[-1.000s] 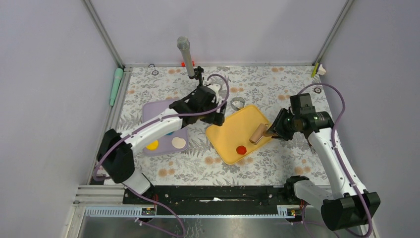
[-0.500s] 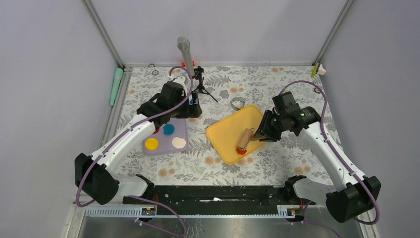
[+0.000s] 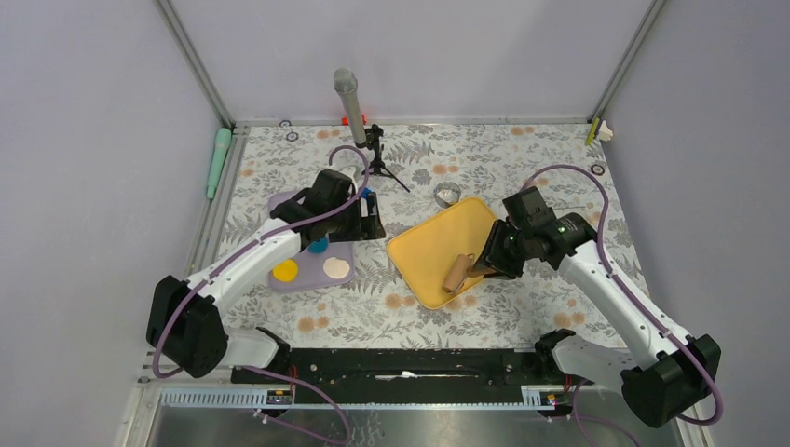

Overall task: Roll out the dumpling wrappers from the dough
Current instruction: Flatten out the dough on the work surface.

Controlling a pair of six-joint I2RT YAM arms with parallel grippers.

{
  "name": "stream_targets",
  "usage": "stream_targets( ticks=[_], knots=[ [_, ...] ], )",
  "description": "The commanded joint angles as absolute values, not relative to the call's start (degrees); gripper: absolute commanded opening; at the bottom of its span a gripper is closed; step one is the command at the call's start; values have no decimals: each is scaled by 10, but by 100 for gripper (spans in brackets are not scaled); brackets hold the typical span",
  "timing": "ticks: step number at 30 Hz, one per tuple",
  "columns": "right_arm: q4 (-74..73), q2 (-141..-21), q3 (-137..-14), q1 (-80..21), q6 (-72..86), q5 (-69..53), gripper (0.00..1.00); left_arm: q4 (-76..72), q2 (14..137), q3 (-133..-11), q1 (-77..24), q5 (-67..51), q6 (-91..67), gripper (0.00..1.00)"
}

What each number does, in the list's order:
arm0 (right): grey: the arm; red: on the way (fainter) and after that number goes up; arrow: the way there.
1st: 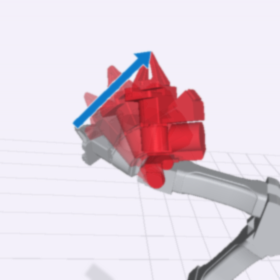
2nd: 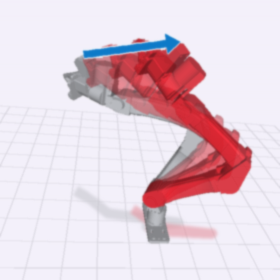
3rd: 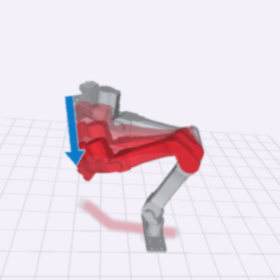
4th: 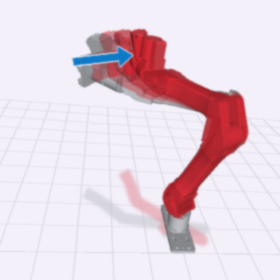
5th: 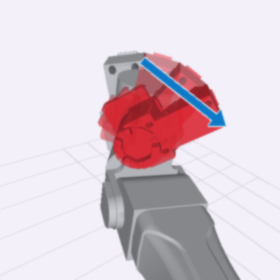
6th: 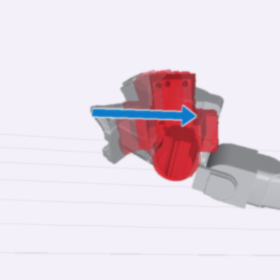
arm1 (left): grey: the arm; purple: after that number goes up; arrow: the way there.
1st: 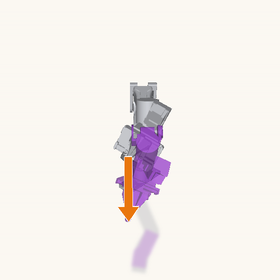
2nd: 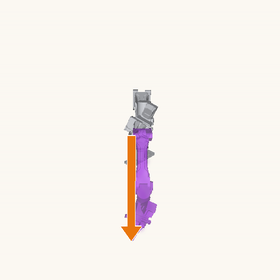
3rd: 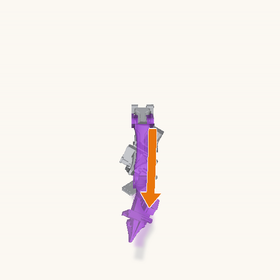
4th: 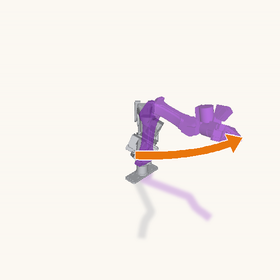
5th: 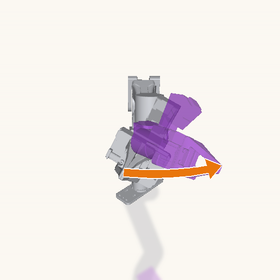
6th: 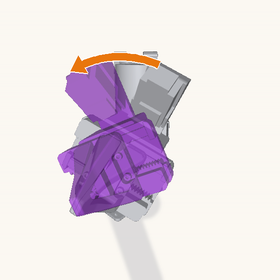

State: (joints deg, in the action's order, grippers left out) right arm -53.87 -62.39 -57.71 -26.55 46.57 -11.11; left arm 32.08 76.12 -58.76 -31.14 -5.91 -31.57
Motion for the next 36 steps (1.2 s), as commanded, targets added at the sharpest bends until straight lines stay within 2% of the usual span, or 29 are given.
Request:
stream_targets(
  ticks=[1,12,20,26,36],
  knots=[
    [-498,-625,-577,-277,482,-61,0,277,775,-591,-311,-91,-325,78],
    [-435,-664,-571,-279,473,-3,0,282,883,-608,-378,-64,-343,76],
    [-413,-687,-639,-279,463,69,0,267,931,-615,-388,-86,-334,76],
    [-457,-664,-669,-279,465,25,0,265,945,-628,-388,-89,-325,76],
    [-508,-595,-598,-279,503,-52,0,261,953,-633,-388,-93,-323,76]
  ],
)
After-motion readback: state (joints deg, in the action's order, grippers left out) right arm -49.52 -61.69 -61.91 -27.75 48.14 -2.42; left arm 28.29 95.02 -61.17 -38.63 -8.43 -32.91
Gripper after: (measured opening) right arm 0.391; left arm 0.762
